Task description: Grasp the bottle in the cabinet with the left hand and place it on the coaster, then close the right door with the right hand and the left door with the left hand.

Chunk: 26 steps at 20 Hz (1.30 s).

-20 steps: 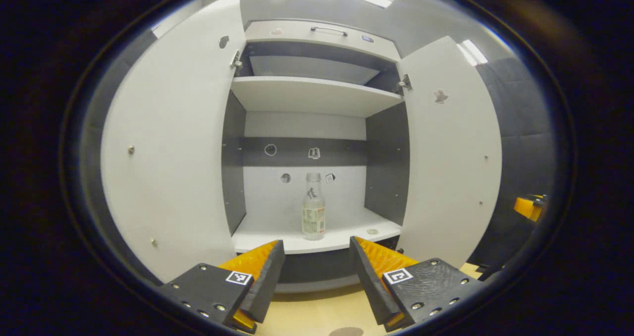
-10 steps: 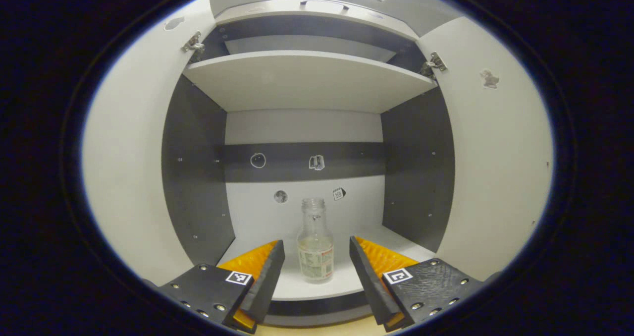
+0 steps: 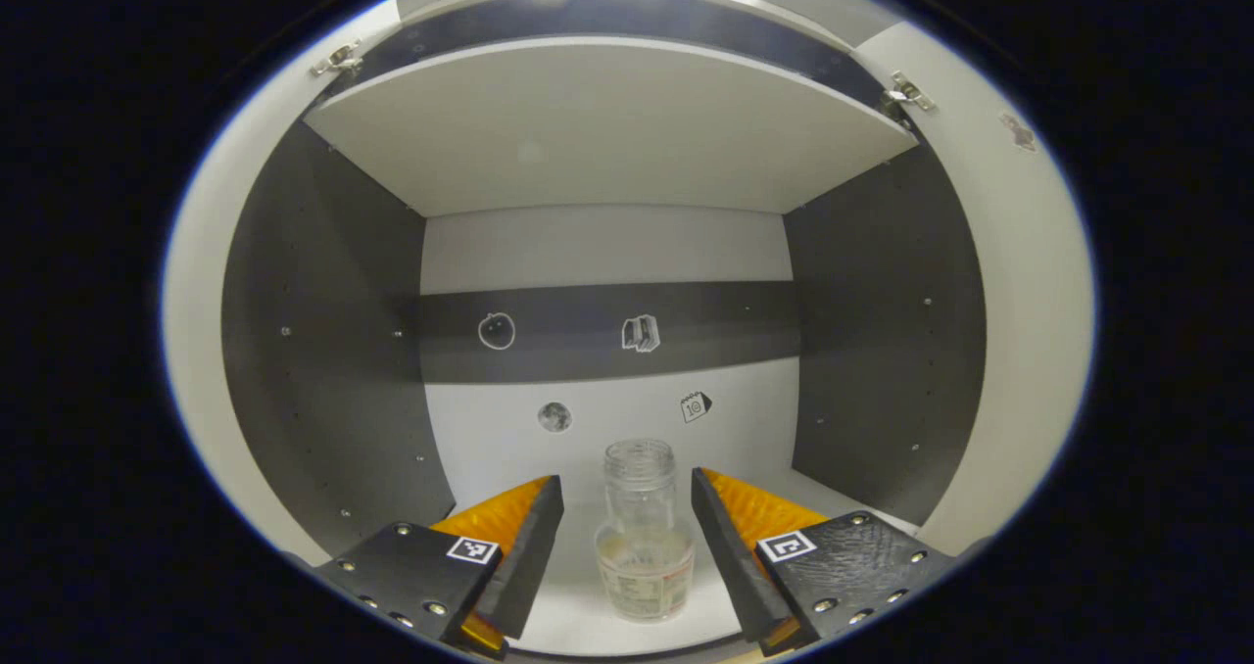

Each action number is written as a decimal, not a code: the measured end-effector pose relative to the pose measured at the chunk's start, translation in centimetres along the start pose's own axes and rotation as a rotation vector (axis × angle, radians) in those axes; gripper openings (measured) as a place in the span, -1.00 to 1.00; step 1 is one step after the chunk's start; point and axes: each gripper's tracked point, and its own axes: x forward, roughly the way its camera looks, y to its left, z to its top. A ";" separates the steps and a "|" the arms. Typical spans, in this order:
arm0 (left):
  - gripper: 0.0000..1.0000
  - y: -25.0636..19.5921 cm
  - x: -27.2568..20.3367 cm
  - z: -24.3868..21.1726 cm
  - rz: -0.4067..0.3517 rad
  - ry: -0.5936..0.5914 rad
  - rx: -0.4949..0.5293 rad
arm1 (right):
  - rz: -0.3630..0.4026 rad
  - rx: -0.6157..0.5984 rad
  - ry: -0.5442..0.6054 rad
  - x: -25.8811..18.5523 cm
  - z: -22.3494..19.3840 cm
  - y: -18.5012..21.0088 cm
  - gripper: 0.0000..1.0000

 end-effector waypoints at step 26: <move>-0.18 -4.2 -9.5 6.5 -0.191 -0.060 0.071 | 0.107 -0.032 0.047 0.1 -1.1 3.0 0.99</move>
